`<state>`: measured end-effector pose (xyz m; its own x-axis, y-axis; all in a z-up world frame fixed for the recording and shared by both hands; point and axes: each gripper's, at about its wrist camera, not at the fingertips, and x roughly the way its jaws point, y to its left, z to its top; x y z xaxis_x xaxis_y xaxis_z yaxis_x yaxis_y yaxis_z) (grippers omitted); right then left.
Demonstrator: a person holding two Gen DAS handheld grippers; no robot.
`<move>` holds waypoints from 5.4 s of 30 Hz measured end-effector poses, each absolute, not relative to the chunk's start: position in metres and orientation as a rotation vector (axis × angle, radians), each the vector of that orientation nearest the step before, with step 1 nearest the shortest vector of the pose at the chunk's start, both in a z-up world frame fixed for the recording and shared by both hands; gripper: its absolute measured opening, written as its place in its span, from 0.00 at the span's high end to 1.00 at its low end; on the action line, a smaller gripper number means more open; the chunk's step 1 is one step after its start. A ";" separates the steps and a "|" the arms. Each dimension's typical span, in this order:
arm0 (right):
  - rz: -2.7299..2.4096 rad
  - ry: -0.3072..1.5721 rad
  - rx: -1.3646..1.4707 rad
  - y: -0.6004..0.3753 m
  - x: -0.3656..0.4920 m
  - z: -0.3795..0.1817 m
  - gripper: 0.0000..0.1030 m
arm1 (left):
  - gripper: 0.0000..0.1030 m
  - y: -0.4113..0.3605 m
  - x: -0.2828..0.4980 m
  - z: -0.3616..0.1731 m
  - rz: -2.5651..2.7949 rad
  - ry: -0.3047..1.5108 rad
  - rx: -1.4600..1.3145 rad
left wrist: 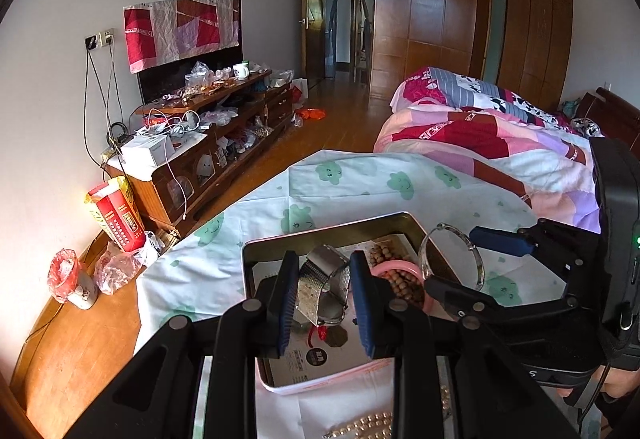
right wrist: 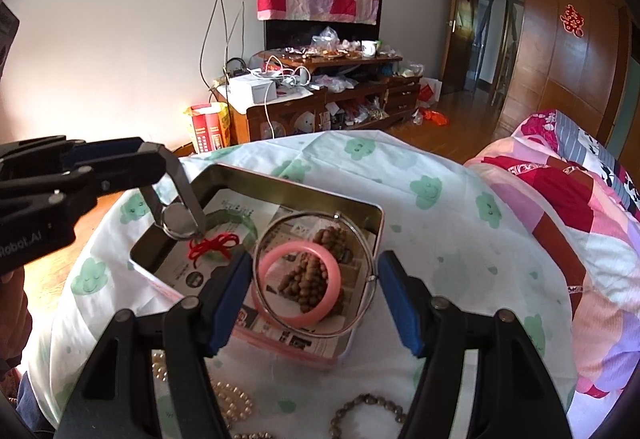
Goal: Organize jewelry
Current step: 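Carry the silver clasp and silver bangle over the pink tin with both grippers, then open both grippers to drop the clasp and bangle into the tin, then withdraw both open grippers from the tin back over the remaining jewelry, then lower the left gripper onto the pearl necklace and close on it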
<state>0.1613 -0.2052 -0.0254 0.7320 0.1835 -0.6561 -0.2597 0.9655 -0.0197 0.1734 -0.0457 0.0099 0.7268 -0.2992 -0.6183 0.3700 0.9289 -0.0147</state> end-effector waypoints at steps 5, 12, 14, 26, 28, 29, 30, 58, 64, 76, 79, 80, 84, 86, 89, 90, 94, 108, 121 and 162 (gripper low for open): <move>0.241 0.726 -0.111 -0.204 0.172 -0.033 0.35 | 0.74 -0.049 0.183 0.009 -0.368 0.661 0.112; 0.244 0.748 -0.113 -0.199 0.181 -0.042 0.35 | 0.74 -0.055 0.199 0.003 -0.359 0.671 0.126; 0.243 0.756 -0.115 -0.198 0.184 -0.045 0.35 | 0.74 -0.056 0.203 -0.001 -0.355 0.679 0.130; 0.248 0.790 -0.138 -0.191 0.199 -0.059 0.35 | 0.74 -0.057 0.220 -0.022 -0.340 0.716 0.137; 0.246 0.795 -0.141 -0.190 0.200 -0.060 0.35 | 0.74 -0.057 0.222 -0.025 -0.339 0.720 0.137; 0.247 0.797 -0.141 -0.189 0.201 -0.061 0.35 | 0.74 -0.057 0.223 -0.026 -0.337 0.720 0.138; 0.246 0.799 -0.143 -0.189 0.202 -0.062 0.35 | 0.74 -0.057 0.223 -0.027 -0.335 0.720 0.140; 0.194 0.805 -0.078 -0.225 0.143 -0.050 0.27 | 0.24 -0.016 0.145 -0.031 -0.238 0.701 0.053; 0.128 0.792 -0.052 -0.248 0.105 -0.052 0.27 | 0.24 -0.022 0.108 -0.046 -0.227 0.724 0.076; 0.041 0.830 0.017 -0.279 0.065 -0.080 0.27 | 0.24 -0.038 0.098 -0.076 -0.231 0.813 0.111; 0.037 0.836 0.024 -0.284 0.064 -0.084 0.27 | 0.24 -0.040 0.099 -0.080 -0.229 0.827 0.115; 0.036 0.838 0.027 -0.285 0.065 -0.085 0.27 | 0.24 -0.040 0.099 -0.082 -0.230 0.834 0.114; 0.028 0.837 0.024 -0.283 0.072 -0.085 0.27 | 0.24 -0.042 0.102 -0.090 -0.222 0.859 0.125; 0.026 0.841 0.019 -0.281 0.078 -0.085 0.27 | 0.24 -0.042 0.102 -0.092 -0.231 0.871 0.123; 0.024 0.854 0.014 -0.278 0.083 -0.088 0.27 | 0.24 -0.044 0.101 -0.094 -0.237 0.875 0.124; 0.025 0.861 0.015 -0.277 0.085 -0.090 0.27 | 0.24 -0.043 0.101 -0.094 -0.237 0.875 0.122; 0.032 0.864 0.017 -0.275 0.085 -0.092 0.27 | 0.24 -0.044 0.102 -0.096 -0.246 0.881 0.109; 0.032 0.884 0.034 -0.276 0.087 -0.096 0.27 | 0.67 -0.044 0.098 -0.102 -0.366 0.912 0.051; 0.037 0.885 0.048 -0.278 0.088 -0.097 0.28 | 0.96 -0.039 0.092 -0.090 -0.432 0.863 0.029; 0.064 0.865 0.056 -0.276 0.082 -0.094 0.28 | 0.95 -0.052 0.089 -0.100 -0.519 0.877 0.065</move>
